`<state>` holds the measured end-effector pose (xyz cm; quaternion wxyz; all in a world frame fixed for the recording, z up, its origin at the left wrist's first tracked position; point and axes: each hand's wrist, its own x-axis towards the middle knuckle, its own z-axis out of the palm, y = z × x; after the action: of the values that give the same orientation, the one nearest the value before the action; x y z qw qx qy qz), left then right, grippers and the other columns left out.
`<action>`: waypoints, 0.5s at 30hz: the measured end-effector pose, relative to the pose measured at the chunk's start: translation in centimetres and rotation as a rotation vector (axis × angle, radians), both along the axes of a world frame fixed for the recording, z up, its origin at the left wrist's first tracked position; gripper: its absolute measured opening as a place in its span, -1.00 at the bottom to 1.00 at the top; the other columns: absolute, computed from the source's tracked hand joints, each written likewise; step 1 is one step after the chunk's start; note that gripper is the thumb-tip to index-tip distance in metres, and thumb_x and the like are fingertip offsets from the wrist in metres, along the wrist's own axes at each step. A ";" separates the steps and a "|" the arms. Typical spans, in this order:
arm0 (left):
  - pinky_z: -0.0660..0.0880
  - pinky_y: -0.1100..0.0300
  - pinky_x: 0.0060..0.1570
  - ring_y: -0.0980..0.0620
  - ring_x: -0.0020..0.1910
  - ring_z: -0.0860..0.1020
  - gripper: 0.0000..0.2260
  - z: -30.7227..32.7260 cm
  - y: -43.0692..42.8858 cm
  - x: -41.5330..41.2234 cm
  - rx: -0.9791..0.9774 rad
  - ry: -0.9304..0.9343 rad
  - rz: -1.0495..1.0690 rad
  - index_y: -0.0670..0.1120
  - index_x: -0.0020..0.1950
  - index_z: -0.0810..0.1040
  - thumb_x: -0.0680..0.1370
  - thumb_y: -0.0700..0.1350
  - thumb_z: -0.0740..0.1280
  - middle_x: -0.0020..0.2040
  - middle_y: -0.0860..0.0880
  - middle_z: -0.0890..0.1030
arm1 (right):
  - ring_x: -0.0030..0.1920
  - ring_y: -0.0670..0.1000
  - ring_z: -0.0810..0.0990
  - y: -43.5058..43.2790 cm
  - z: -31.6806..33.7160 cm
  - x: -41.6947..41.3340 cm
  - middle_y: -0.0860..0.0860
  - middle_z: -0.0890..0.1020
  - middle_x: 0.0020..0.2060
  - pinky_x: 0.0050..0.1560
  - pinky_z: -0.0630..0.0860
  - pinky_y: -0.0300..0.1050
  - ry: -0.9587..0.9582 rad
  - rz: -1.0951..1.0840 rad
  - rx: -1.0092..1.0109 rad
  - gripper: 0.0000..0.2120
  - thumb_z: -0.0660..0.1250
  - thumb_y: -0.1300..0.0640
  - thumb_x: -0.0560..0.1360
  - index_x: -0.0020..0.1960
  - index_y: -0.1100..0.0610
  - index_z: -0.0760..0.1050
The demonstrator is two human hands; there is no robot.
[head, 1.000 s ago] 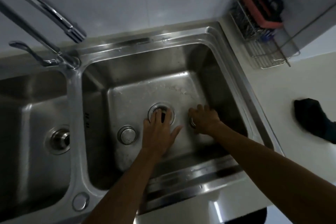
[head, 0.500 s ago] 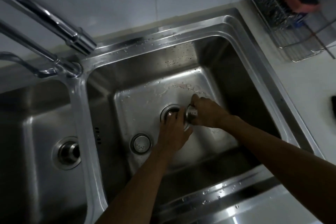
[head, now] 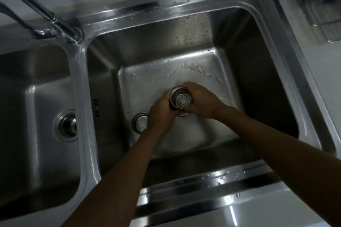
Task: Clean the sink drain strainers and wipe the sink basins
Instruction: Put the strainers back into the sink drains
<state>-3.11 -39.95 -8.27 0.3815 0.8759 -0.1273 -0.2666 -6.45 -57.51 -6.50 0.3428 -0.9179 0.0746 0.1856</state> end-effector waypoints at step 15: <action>0.34 -0.08 0.26 -0.17 0.34 0.38 -0.35 -1.7 -1.3 -0.3 0.513 -0.281 -0.215 0.01 0.49 0.39 0.48 0.21 0.47 0.37 -0.10 0.37 | 0.36 0.23 0.32 -0.3 -3.1 -0.2 0.12 0.30 0.44 0.23 0.50 0.14 -0.032 0.196 -0.393 -0.16 0.58 -0.16 0.31 0.46 0.08 0.34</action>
<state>-3.38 -41.25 -9.93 0.0964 0.9534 -0.1991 -0.2052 -6.64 -57.82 -9.60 0.1389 -0.9727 0.0142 0.1856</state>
